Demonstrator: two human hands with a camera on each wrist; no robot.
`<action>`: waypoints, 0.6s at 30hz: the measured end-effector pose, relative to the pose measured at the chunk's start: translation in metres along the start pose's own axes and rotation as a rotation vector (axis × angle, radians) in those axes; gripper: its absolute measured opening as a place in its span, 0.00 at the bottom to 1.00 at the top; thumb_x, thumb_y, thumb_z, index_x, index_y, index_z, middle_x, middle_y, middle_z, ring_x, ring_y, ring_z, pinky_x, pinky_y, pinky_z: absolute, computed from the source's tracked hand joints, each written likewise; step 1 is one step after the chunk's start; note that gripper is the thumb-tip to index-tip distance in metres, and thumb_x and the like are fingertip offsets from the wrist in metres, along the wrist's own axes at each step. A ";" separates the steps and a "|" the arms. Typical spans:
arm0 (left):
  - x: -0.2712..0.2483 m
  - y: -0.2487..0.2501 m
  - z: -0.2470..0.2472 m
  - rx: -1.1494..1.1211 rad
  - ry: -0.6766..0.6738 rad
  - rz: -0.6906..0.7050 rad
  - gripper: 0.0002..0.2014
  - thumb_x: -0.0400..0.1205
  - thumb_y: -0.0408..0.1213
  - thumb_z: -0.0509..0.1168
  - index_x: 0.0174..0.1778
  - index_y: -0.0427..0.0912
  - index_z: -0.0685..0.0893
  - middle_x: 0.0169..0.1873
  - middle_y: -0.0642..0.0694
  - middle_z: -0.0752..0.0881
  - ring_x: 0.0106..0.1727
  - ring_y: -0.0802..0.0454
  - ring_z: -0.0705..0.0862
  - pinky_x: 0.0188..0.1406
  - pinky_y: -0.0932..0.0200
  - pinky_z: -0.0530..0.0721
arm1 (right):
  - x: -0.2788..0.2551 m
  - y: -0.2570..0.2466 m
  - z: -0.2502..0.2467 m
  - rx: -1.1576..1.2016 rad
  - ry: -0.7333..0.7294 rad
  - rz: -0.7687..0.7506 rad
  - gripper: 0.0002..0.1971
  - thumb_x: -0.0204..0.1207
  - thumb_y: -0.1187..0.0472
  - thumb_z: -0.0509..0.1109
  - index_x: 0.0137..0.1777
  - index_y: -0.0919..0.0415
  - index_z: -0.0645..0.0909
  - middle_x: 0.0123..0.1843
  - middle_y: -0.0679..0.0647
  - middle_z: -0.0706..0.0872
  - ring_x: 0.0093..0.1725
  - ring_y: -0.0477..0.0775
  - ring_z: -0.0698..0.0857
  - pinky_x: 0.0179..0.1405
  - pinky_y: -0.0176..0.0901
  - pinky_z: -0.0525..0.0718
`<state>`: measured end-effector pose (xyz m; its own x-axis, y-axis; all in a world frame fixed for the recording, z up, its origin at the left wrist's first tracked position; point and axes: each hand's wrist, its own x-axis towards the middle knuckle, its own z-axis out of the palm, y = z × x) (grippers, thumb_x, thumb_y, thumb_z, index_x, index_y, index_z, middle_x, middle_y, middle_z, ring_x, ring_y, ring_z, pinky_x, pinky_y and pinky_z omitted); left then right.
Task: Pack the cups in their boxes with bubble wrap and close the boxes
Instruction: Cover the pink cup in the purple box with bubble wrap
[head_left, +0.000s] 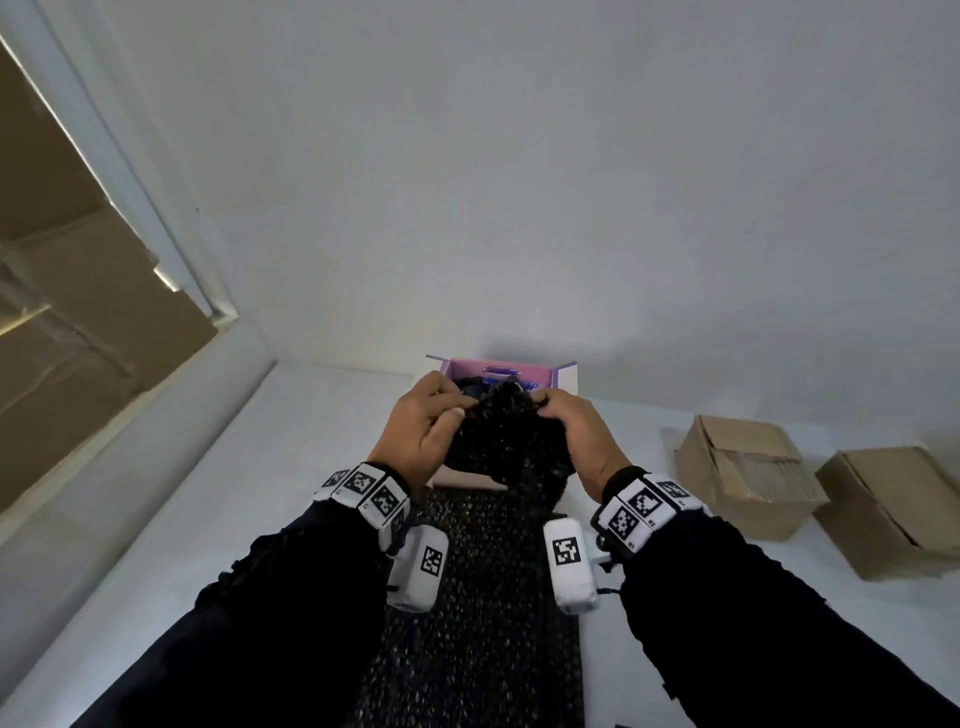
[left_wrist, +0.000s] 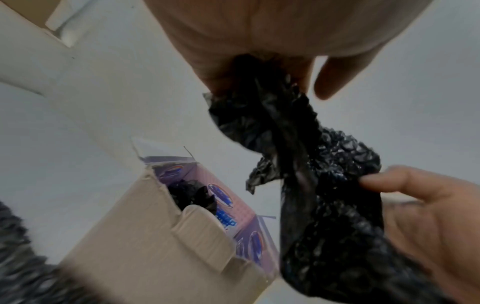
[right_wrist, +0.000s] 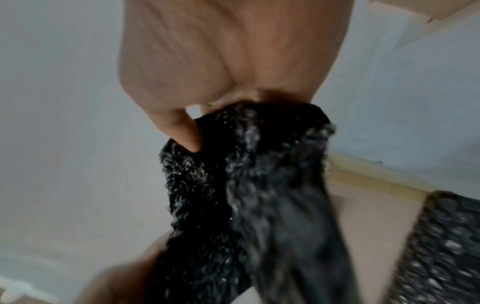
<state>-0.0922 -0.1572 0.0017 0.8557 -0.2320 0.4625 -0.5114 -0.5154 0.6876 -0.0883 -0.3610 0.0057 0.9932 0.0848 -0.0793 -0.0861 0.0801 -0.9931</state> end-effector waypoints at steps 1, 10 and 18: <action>0.008 -0.002 0.000 0.016 0.005 -0.011 0.19 0.73 0.41 0.57 0.51 0.41 0.90 0.43 0.47 0.80 0.45 0.57 0.80 0.48 0.66 0.78 | 0.003 -0.004 -0.003 0.131 -0.010 0.052 0.11 0.77 0.62 0.62 0.37 0.60 0.84 0.35 0.53 0.87 0.39 0.52 0.83 0.41 0.40 0.81; 0.072 -0.031 0.014 0.366 -0.128 -0.293 0.17 0.75 0.32 0.68 0.58 0.53 0.87 0.48 0.48 0.81 0.52 0.45 0.78 0.54 0.53 0.79 | 0.058 -0.002 -0.024 -0.493 0.152 -0.146 0.19 0.69 0.71 0.66 0.45 0.42 0.81 0.48 0.48 0.85 0.57 0.60 0.81 0.58 0.50 0.81; 0.106 -0.062 0.039 0.178 -0.058 -0.203 0.14 0.67 0.19 0.62 0.39 0.42 0.78 0.44 0.44 0.77 0.35 0.45 0.79 0.38 0.56 0.76 | 0.092 0.009 -0.011 -0.741 0.375 -0.429 0.17 0.65 0.79 0.64 0.37 0.54 0.81 0.42 0.50 0.75 0.46 0.53 0.77 0.44 0.38 0.76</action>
<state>0.0335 -0.1822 -0.0140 0.9449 -0.1537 0.2891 -0.3118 -0.6917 0.6514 0.0033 -0.3631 -0.0112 0.9000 -0.1417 0.4121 0.2371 -0.6342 -0.7359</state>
